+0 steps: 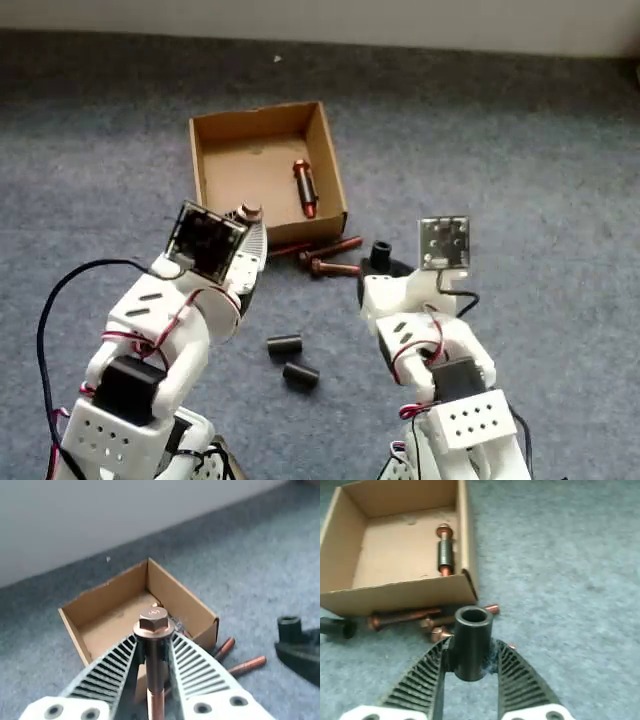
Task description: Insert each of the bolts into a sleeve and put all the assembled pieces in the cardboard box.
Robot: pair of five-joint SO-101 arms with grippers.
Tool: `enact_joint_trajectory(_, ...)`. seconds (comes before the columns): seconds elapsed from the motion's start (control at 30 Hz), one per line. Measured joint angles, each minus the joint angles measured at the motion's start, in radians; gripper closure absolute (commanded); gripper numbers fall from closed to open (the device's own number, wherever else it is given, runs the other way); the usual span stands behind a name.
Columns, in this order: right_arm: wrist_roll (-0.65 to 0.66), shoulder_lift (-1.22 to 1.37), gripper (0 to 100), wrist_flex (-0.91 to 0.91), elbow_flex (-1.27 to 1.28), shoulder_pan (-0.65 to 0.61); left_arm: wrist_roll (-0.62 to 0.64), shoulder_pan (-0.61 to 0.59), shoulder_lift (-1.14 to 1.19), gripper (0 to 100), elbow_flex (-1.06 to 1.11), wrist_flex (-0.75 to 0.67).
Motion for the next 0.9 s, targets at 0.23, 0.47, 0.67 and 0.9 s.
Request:
enact_joint_trajectory(0.23,0.003,-0.109,99.3,-0.189,0.160,-0.178,0.129,-0.002,-0.130,100,0.000,-0.112)
enact_joint_trajectory(0.47,0.048,-0.219,99.3,-0.299,0.270,-0.319,0.310,0.000,-0.132,100,0.000,-0.118)
enact_joint_trajectory(0.67,0.135,-0.377,99.3,-0.367,0.278,-0.358,0.327,0.084,-0.143,100,0.074,-0.120)
enact_joint_trajectory(0.9,0.140,-0.502,99.3,-0.239,0.278,-0.361,0.325,0.155,-0.149,100,0.083,-0.141)
